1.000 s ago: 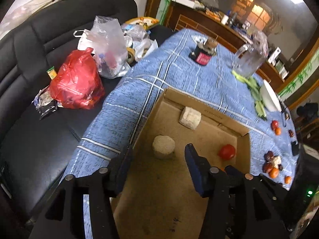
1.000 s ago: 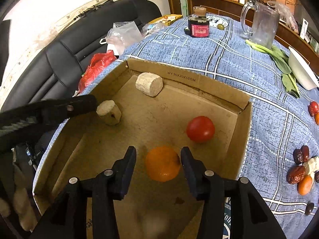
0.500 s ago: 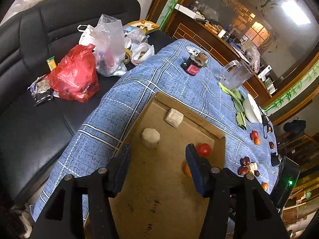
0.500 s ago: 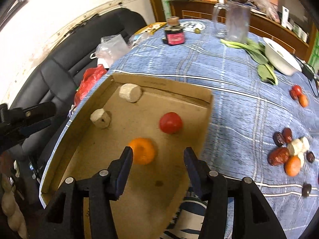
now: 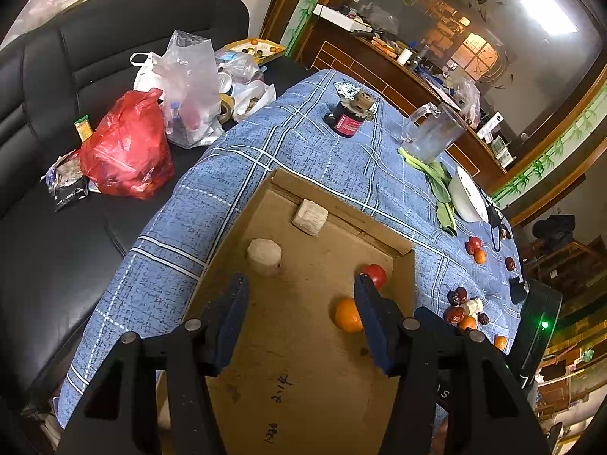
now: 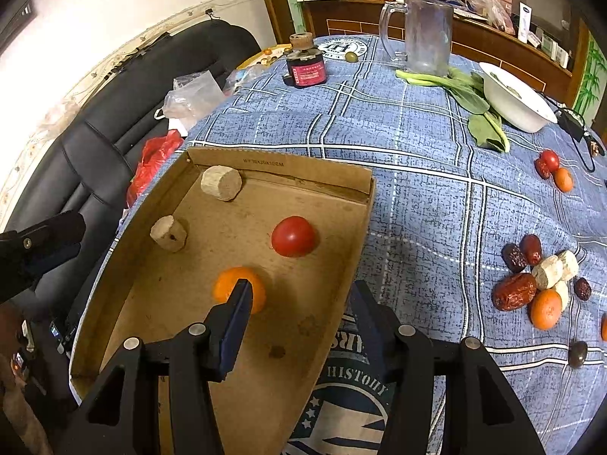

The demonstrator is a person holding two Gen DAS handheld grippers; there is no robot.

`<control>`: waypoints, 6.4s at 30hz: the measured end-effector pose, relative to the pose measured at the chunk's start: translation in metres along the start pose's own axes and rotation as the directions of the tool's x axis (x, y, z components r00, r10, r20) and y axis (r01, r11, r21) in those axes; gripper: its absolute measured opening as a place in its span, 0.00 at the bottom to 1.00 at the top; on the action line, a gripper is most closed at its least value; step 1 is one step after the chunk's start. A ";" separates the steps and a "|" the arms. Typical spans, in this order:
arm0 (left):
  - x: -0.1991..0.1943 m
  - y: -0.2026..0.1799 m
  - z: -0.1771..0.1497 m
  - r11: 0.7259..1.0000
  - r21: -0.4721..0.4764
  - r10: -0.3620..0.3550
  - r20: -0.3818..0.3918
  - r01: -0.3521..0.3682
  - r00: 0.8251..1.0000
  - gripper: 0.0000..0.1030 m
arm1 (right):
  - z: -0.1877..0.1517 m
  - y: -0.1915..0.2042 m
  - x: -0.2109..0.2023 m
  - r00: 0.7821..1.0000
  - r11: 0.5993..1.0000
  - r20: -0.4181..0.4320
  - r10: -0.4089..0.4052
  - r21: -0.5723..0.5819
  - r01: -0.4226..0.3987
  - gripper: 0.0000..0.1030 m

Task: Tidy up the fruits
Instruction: 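Place the cake and orange into the cardboard box, opening both tools, then grasp the large orange with the left tool while the right grasps the dark plum, then place the orange and dark plum into the cardboard box, opening both tools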

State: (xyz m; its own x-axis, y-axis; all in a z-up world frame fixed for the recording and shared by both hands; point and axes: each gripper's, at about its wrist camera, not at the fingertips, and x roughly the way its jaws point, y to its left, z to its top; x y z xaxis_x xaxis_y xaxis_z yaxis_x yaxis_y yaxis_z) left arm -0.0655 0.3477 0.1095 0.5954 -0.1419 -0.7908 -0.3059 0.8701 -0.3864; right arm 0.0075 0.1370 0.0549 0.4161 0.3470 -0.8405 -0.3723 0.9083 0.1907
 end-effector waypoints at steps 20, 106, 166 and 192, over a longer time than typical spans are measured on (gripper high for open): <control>0.000 -0.060 -0.016 0.998 0.057 -0.006 -0.012 0.007 1.000 0.55 | -0.020 -0.065 -0.051 0.996 0.995 0.080 -0.037 0.092 0.030 0.56; 0.067 -0.127 -0.075 0.979 0.194 -0.046 -0.107 0.066 0.993 0.30 | -0.094 -0.254 -0.078 0.990 0.950 -0.016 -0.138 0.279 0.136 0.26; 0.033 0.031 -0.015 0.995 0.001 0.104 -0.079 -0.104 0.991 0.49 | -0.021 0.052 0.036 0.985 0.978 -0.137 0.109 -0.165 -0.131 0.27; 0.015 0.003 -0.017 0.998 -0.034 0.059 -0.026 -0.059 0.998 0.54 | -0.024 0.000 -0.021 0.996 0.995 -0.001 0.093 -0.046 -0.093 0.54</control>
State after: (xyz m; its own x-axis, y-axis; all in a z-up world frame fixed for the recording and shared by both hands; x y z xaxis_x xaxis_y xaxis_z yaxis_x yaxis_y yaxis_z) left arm -0.0702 0.3404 0.0888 0.5570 -0.1029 -0.8241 -0.3656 0.8606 -0.3545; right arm -0.0210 0.1235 0.0607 0.3786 0.4299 -0.8197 -0.4471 0.8604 0.2447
